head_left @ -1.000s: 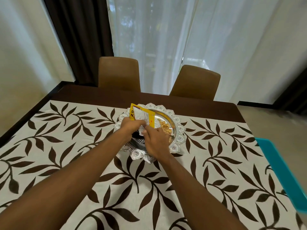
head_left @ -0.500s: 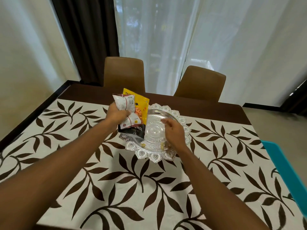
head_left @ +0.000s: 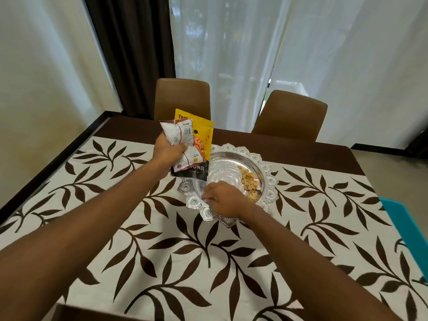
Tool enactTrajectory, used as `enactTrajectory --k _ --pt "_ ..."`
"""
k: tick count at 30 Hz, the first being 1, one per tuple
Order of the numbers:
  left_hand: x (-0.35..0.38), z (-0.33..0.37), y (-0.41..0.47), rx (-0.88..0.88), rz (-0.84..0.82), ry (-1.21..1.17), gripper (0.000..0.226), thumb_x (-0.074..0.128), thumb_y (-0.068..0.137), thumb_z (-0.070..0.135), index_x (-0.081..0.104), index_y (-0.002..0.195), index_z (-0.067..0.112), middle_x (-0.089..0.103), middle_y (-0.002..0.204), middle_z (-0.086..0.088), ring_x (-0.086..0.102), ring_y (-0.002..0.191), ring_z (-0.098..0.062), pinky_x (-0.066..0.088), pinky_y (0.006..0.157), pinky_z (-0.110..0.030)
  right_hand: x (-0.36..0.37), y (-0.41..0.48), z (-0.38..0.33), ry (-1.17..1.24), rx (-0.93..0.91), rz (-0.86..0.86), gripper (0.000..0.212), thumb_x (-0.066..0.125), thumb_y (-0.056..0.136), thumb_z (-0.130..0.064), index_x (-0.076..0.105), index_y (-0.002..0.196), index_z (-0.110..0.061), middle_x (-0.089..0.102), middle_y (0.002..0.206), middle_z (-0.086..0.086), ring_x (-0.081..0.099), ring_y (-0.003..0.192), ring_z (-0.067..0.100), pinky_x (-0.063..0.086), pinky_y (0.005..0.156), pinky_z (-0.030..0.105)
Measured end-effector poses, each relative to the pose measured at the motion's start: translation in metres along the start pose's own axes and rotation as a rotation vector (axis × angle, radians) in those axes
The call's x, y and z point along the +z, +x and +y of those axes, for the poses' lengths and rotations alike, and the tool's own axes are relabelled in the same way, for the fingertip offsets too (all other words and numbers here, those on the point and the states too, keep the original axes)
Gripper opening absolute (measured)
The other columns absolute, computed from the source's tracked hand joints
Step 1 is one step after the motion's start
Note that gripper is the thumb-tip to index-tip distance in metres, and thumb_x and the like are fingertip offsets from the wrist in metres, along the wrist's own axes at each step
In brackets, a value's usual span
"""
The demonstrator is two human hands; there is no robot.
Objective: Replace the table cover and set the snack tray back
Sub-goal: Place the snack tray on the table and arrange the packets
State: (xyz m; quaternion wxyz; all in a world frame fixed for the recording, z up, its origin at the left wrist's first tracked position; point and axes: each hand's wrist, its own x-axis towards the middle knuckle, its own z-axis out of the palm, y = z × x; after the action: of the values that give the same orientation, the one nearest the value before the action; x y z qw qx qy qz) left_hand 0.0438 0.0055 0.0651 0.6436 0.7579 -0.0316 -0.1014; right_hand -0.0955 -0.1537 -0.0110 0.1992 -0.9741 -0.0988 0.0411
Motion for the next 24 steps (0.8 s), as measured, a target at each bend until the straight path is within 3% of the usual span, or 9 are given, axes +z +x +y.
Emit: enactTrajectory --k 2,6,8,11,14,17,20,24 --pt "-0.001 -0.002 0.001 0.002 0.010 -0.003 0.052 0.069 0.092 0.006 0.051 0.140 0.015 0.065 0.132 -0.004 0.066 0.114 -0.021 0.054 0.066 -0.023 0.000 -0.011 0.004 -0.043 -0.021 -0.023 0.040 0.042 0.097 -0.032 0.075 0.104 -0.010 0.069 0.112 0.005 0.061 0.100 0.022 0.051 0.088 0.041" --pt "0.000 -0.013 -0.001 -0.036 0.006 -0.018 0.051 0.069 0.092 0.006 0.051 0.139 0.015 0.064 0.132 -0.004 0.065 0.117 -0.023 0.058 0.077 -0.032 -0.023 -0.034 0.032 -0.078 0.081 -0.009 0.022 0.058 0.094 -0.028 0.077 0.095 -0.016 0.073 0.100 -0.001 0.065 0.088 0.013 0.054 0.082 0.033" --pt "0.003 -0.018 -0.004 -0.057 0.016 -0.013 0.050 0.069 0.092 0.005 0.052 0.138 0.014 0.064 0.132 -0.005 0.065 0.117 -0.025 0.058 0.084 -0.038 -0.040 -0.038 0.044 -0.050 0.149 0.108 0.019 0.063 0.092 -0.027 0.078 0.099 -0.018 0.076 0.101 -0.004 0.067 0.091 0.011 0.053 0.085 0.034" --pt "0.008 -0.024 -0.004 -0.072 0.012 -0.029 0.049 0.069 0.091 0.003 0.053 0.137 0.012 0.064 0.132 -0.007 0.064 0.118 -0.026 0.057 0.078 -0.033 -0.061 -0.029 0.059 -0.034 0.302 0.243 0.022 0.065 0.092 -0.021 0.078 0.109 -0.019 0.075 0.108 -0.001 0.067 0.099 0.018 0.054 0.090 0.038" --pt "0.013 -0.026 -0.005 -0.087 -0.021 -0.018 0.049 0.069 0.092 0.004 0.053 0.138 0.013 0.065 0.131 -0.007 0.065 0.117 -0.026 0.058 0.074 -0.030 -0.074 -0.025 0.073 -0.164 0.454 0.123 0.028 0.068 0.086 -0.019 0.078 0.112 -0.020 0.074 0.107 0.001 0.066 0.096 0.020 0.056 0.083 0.035" --pt "0.017 -0.030 -0.004 -0.088 -0.038 0.007 0.049 0.069 0.091 0.005 0.055 0.137 0.013 0.065 0.130 -0.006 0.066 0.115 -0.026 0.058 0.078 -0.033 -0.075 -0.028 0.082 -0.221 0.466 0.039 0.028 0.069 0.085 -0.018 0.078 0.111 -0.020 0.072 0.098 0.001 0.064 0.091 0.019 0.050 0.073 0.030" --pt "0.022 -0.037 -0.003 -0.099 -0.056 -0.011 0.047 0.069 0.091 0.003 0.055 0.135 0.013 0.066 0.129 -0.007 0.066 0.115 -0.027 0.058 0.090 -0.045 -0.074 -0.026 0.086 -0.228 0.426 -0.030 0.040 0.067 0.086 -0.018 0.071 0.126 -0.022 0.070 0.111 0.004 0.062 0.103 0.023 0.050 0.081 0.033" --pt "0.027 -0.044 -0.004 -0.122 -0.077 -0.040 0.046 0.068 0.092 0.001 0.055 0.135 0.013 0.067 0.128 -0.007 0.067 0.112 -0.027 0.058 0.092 -0.048 -0.072 -0.019 0.087 -0.184 0.443 -0.084 0.061 0.072 0.084 -0.016 0.057 0.142 -0.026 0.062 0.130 0.005 0.057 0.118 0.026 0.052 0.096 0.039"
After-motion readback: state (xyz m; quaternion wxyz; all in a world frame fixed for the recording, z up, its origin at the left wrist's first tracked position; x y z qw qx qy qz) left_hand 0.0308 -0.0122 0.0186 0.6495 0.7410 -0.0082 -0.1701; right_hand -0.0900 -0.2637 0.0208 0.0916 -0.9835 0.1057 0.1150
